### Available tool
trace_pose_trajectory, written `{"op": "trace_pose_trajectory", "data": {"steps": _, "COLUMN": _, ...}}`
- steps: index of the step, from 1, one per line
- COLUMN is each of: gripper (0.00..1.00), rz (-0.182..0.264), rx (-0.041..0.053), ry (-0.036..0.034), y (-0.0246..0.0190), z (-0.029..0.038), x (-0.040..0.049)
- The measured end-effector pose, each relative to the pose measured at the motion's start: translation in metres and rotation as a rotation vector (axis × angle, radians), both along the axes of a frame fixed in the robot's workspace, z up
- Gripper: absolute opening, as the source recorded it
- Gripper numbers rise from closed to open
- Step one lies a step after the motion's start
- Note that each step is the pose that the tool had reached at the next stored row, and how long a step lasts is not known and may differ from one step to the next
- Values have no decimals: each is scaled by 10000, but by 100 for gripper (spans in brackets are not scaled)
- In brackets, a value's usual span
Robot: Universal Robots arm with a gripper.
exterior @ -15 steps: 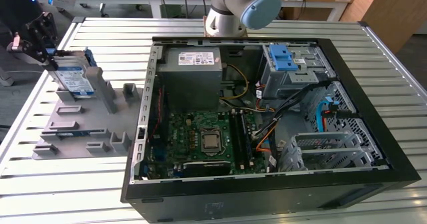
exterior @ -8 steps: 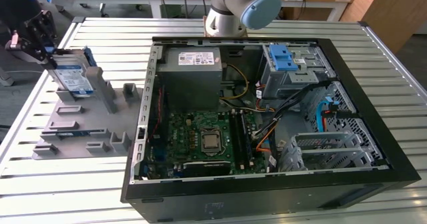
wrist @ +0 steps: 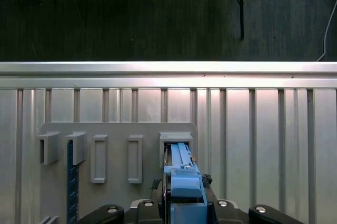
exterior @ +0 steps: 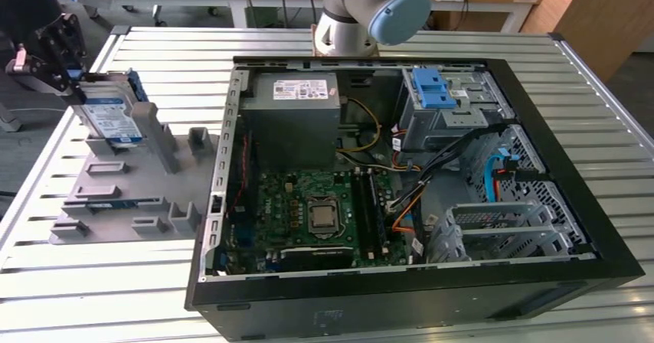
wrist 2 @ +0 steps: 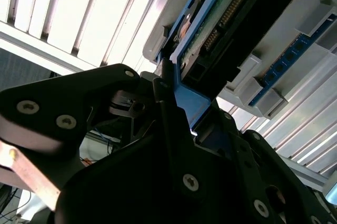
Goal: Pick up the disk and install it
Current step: 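Pick up the disk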
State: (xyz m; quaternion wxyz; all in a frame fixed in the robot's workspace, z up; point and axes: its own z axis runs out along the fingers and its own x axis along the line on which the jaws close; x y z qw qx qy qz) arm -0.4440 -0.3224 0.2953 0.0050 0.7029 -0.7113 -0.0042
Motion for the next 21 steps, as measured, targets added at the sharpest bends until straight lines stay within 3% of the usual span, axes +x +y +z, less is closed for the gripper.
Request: {"op": "trace_pose_trajectory", "data": {"steps": 21, "gripper": 36, "rz": 0, "rx": 0, "ry": -1, "y": 0, "z": 49, "x": 0}}
